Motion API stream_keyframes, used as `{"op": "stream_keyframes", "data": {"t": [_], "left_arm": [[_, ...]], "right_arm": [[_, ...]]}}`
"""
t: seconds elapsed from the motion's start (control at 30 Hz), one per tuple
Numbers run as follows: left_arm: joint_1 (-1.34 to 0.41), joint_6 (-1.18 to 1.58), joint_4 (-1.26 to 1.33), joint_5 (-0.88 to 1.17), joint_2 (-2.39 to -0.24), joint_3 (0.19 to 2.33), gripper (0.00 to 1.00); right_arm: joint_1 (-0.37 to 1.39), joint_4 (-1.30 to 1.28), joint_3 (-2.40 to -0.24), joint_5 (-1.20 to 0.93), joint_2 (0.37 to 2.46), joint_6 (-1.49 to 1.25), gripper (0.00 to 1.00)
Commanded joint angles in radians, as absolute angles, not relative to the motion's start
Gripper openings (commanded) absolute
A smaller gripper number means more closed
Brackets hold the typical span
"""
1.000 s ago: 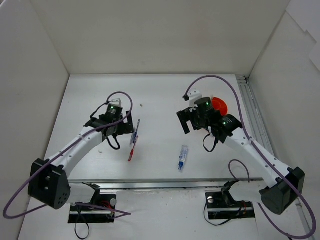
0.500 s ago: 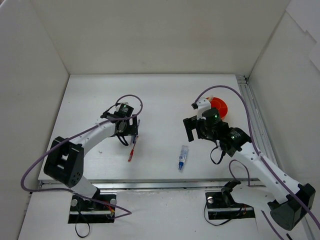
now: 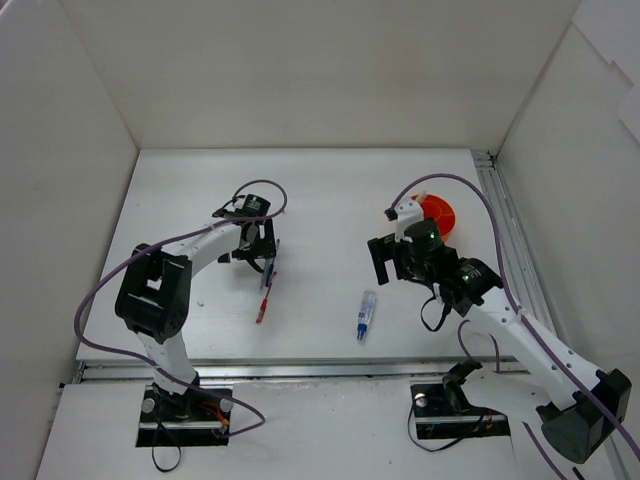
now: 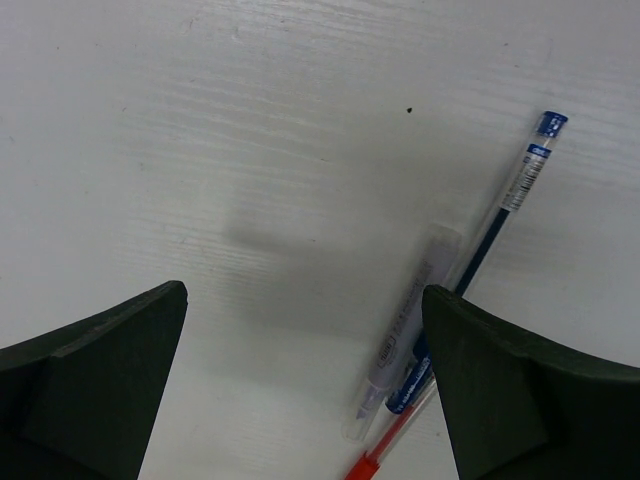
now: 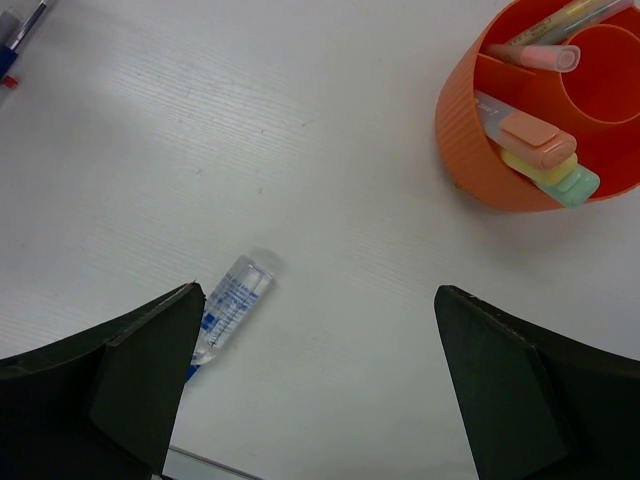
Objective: Sort the stationery into containers
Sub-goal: Pick up the pen from the center of the board.
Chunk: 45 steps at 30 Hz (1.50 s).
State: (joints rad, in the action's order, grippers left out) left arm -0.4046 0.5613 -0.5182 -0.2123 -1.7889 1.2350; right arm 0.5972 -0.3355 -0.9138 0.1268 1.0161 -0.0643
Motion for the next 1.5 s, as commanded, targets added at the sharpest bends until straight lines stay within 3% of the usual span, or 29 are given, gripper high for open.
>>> {"op": "stream_keyframes", "data": {"t": [0.0,0.87,1.1,1.13,1.3,1.47], "left_arm": [[-0.393,0.568,-0.503,-0.226,-1.779,1.281,1.00],[-0.393,0.564,-0.477,-0.156,-1.876,1.307,0.97],[-0.393,0.578,-0.466,-0.147,-1.873,1.272,0.64],[-0.402,0.583,-0.465,-0.146,-1.871,1.267,0.54],[-0.423,0.595,-0.459,-0.130,-1.876,1.253,0.23],[-0.423,0.600,-0.466,-0.121,-1.898,1.270,0.04]], "right_arm": [[0.606,-0.281,-0.907,0.169,0.992,-0.083,0.98],[0.604,-0.281,-0.885,0.186,0.997,-0.087,0.98],[0.603,-0.281,-0.885,0.192,0.999,-0.094,0.98],[0.604,-0.281,-0.884,0.193,1.000,-0.094,0.98],[0.603,-0.281,-0.879,0.195,0.999,-0.104,0.98],[0.606,-0.275,-0.862,0.236,0.976,-0.133,0.98]]}}
